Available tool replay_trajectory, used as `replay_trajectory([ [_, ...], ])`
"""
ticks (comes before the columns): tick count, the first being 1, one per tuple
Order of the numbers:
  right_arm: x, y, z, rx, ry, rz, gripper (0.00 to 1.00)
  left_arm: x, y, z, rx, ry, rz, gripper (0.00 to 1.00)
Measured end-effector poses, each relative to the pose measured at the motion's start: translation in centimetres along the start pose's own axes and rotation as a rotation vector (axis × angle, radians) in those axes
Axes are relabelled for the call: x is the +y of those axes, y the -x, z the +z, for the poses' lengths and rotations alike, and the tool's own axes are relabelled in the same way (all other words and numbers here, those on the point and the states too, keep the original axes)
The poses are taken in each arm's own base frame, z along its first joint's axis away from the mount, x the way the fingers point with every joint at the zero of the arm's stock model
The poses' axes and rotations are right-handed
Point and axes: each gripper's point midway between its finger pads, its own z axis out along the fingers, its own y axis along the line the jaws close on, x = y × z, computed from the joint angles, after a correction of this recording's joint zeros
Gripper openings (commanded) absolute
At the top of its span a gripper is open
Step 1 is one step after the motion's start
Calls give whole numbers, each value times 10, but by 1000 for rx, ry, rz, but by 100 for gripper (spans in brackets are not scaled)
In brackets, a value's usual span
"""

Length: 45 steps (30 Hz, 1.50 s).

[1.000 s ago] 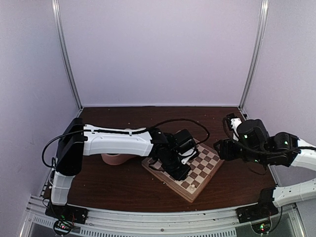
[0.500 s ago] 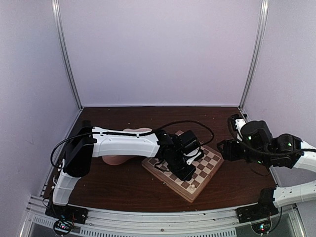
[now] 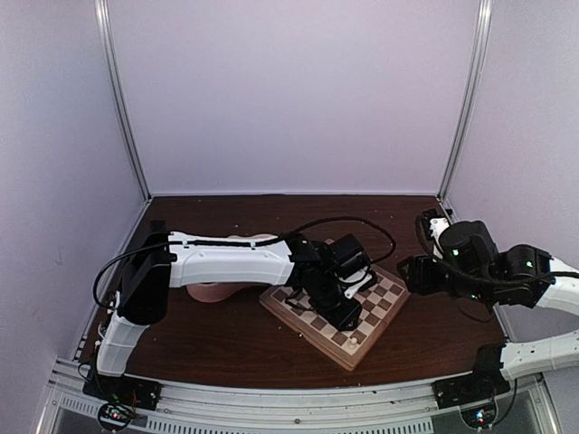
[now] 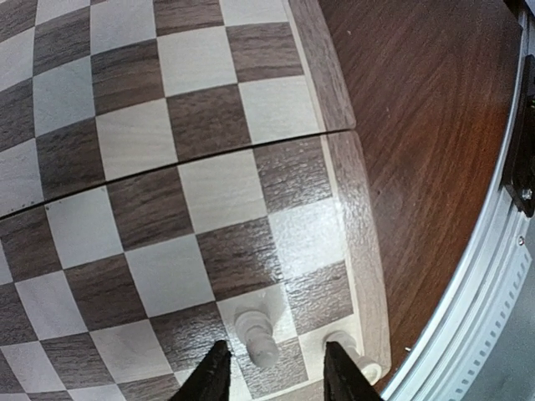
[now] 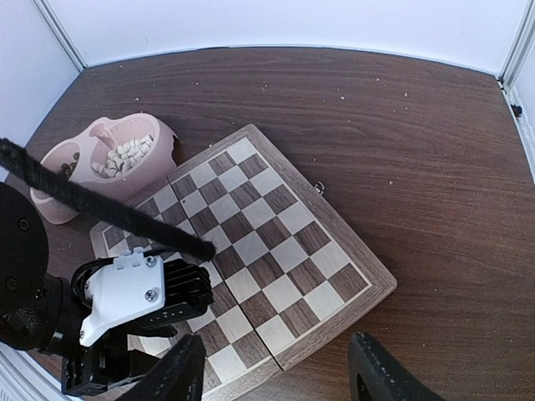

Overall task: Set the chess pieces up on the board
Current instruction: Place the pawn at g2, then pick up the pawn from the chessboard.

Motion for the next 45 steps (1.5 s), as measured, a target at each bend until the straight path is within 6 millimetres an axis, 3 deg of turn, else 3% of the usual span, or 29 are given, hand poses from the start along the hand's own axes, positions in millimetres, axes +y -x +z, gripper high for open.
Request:
replay_trajectory([
  [8,0,0,0,1,0,1,61,4,1,-8,-6,35,4,45],
  [21,4,-4,1,22,19,8,61,4,14,-67,-128,65,6,45],
  [35,14,-19,11,95,47,-25,60,48,6,-95,-189,124,-103,46],
  [45,51,-53,37,304,136,-119,48,80,-2,-107,-236,166,-201,45],
])
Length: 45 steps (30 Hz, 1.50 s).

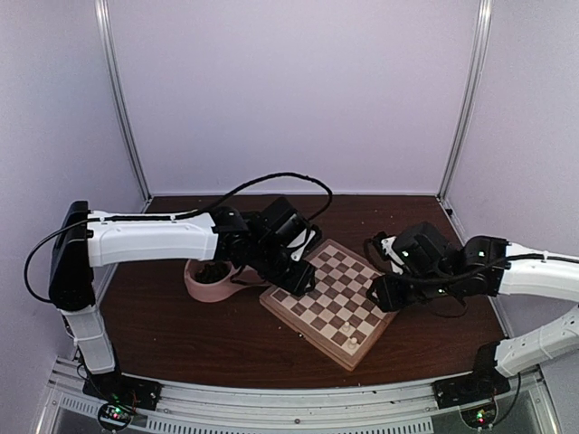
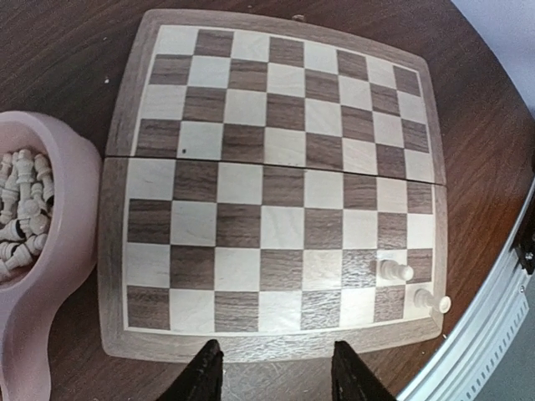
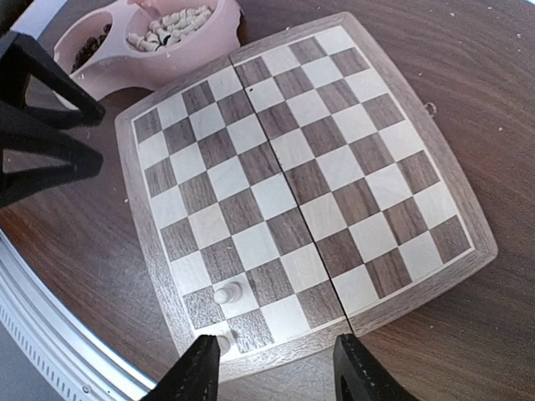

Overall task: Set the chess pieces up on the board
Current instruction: Pick up the pawn from the chessboard.

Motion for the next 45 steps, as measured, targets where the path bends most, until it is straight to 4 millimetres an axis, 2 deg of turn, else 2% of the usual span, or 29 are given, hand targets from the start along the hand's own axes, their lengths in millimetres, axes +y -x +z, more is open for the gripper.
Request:
replay_trajectory([
  [9,29,-13,34,165,51,-58,42,35,0,-8,-26,85,-75,45],
  [15,41,-26,57,261,53,-93,34,41,5,-15,-54,113,-79,44],
  [19,46,-32,69,302,42,-113,34,43,5,-16,-60,127,-79,44],
  [28,45,-46,79,364,8,-141,31,46,5,-16,-62,143,-81,44],
  [45,44,-59,90,405,-15,-158,24,48,1,-15,-53,150,-90,44],
])
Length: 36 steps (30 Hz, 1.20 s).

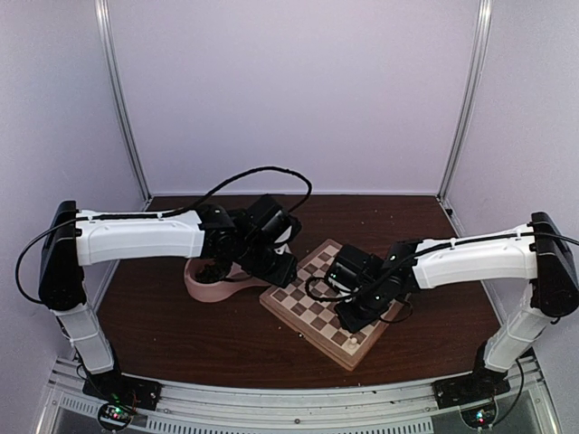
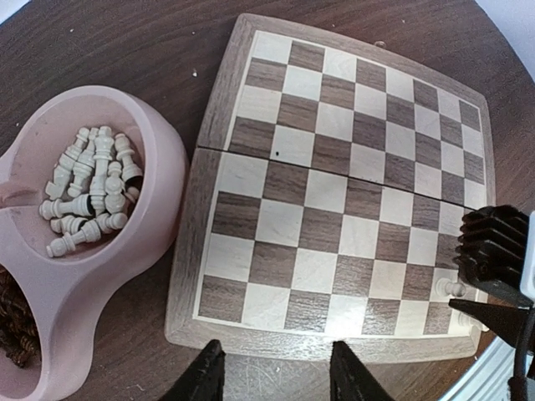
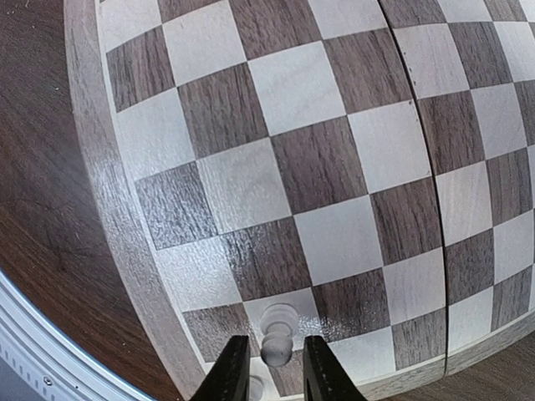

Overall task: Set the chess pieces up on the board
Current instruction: Pick up the pawn from the chessboard, then place the pawn at h2.

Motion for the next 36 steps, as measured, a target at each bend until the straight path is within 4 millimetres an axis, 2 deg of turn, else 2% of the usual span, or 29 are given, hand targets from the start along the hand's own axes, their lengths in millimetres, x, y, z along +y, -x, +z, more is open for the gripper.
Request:
replay_trajectory([
  [8,1,-1,4,11,-9,-14,14,3,-5,1,9,8,1,44],
  [14,1,-3,1,13,-16,-21,14,4,-5,-3,4,10,0,44],
  [25,-3,-5,-32,-62,18,15,14,6,-10,-2,13,14,-5,44],
  [36,-15,-31,-17,-5,-10,41,14,6,-10,-2,12,13,-9,44],
])
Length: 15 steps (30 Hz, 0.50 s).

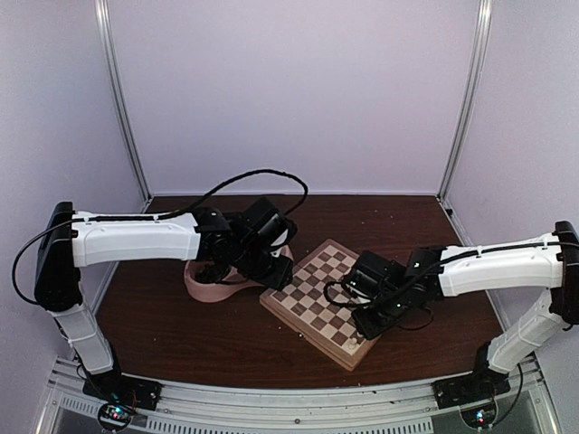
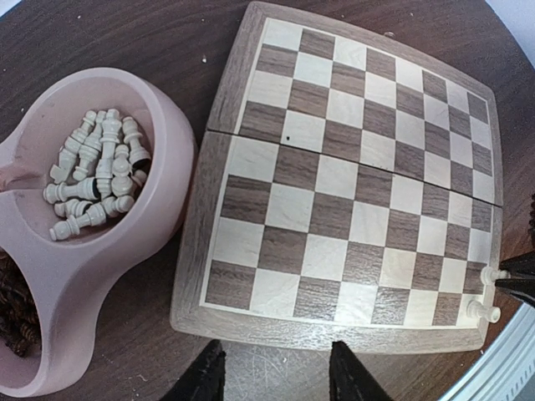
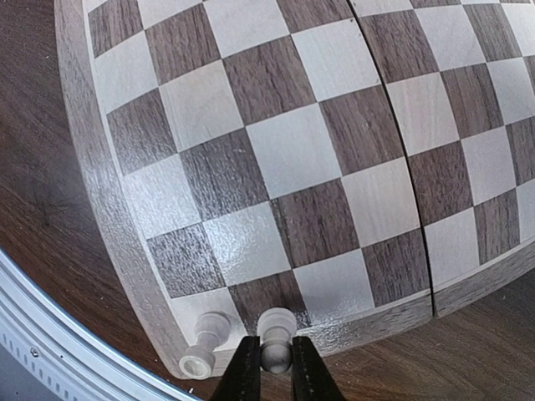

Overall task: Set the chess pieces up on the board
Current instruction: Place the pawn at h2.

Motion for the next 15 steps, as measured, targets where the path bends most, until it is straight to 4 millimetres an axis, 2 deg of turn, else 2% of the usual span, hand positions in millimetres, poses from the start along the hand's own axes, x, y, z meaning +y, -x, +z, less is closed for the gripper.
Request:
replay_trajectory([
  [11,4,-3,8,24,12,-1,16,-1,0,0,2,-3,0,44],
  [15,4,-4,11,32,9,-3,25,-1,0,0,2,-4,0,44],
])
